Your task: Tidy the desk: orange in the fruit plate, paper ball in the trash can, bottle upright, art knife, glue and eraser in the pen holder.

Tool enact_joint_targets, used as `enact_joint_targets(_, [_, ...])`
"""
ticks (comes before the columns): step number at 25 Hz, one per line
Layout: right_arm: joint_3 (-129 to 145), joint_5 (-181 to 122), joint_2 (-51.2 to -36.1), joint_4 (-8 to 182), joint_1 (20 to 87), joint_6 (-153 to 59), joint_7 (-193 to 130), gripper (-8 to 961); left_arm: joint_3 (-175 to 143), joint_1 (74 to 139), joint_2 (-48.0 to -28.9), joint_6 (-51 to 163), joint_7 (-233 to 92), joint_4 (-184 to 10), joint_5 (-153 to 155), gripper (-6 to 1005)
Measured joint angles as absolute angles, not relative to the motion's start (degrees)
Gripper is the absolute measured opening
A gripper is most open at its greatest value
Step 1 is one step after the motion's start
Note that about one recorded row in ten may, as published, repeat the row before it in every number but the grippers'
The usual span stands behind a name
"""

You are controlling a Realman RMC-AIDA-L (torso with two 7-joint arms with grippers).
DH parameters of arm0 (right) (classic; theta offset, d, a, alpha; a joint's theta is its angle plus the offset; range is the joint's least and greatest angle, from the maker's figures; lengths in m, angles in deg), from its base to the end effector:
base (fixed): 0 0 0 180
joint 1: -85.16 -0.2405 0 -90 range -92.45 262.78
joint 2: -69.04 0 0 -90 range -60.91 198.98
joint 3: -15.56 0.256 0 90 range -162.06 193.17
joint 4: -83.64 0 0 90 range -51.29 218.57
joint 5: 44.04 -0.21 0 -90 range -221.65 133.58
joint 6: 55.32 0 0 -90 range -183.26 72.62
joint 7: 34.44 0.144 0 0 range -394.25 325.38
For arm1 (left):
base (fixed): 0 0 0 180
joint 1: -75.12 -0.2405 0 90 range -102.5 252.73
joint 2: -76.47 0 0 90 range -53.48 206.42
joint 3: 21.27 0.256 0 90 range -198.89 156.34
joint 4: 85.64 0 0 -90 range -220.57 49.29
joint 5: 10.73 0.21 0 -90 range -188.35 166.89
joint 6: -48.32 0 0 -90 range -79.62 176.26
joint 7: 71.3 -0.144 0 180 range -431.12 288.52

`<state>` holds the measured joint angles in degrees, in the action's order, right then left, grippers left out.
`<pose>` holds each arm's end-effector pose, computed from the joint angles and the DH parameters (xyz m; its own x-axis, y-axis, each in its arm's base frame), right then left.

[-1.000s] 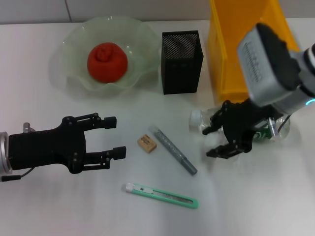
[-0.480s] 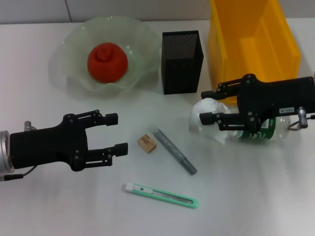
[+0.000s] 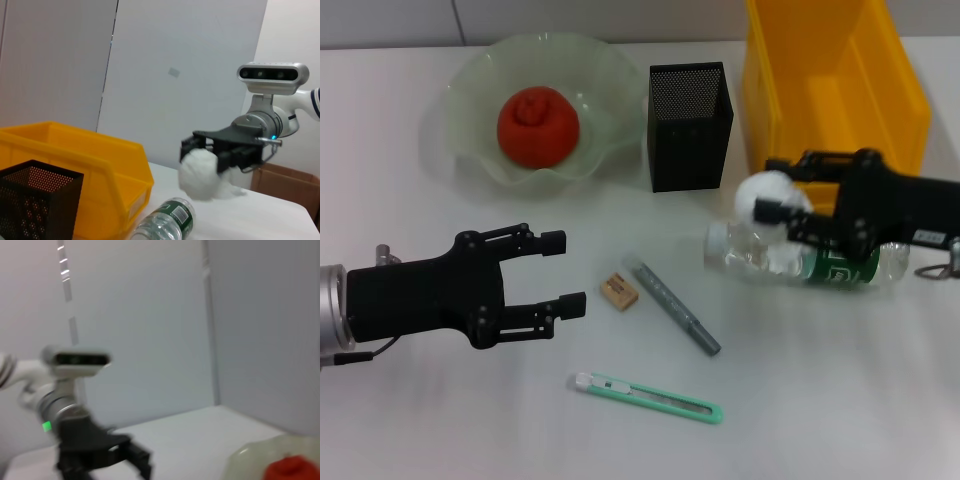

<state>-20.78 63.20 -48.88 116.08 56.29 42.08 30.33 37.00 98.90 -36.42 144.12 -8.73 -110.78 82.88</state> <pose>0.2575 0.3127 0.0106 0.7549 -0.1314 -0.6426 -0.3162 -0.9313 -0.1810 -0.2829 0.2764 -0.0051 0.7679 0.2339 0.5963 0.3278 -0.9433 -0.0522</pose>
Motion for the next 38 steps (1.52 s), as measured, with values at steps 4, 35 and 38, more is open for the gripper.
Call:
enact_joint_targets(4, [-14.1, 63.1, -49.13, 116.0, 57.2, 42.1, 28.3, 477, 37.0, 98.8, -36.41, 144.1, -8.7, -110.8, 82.9, 784])
enact_joint_targets(35, [1.3, 61.1, -49.89, 114.7, 54.2, 25.4, 27.7, 640, 36.9, 98.2, -36.65, 144.1, -8.8, -110.8, 82.4, 784])
enact_joint_targets(38, [1.3, 61.0, -49.91, 114.7, 54.2, 25.3, 27.7, 756, 36.9, 98.3, -36.64, 144.1, -8.8, -110.8, 82.4, 785])
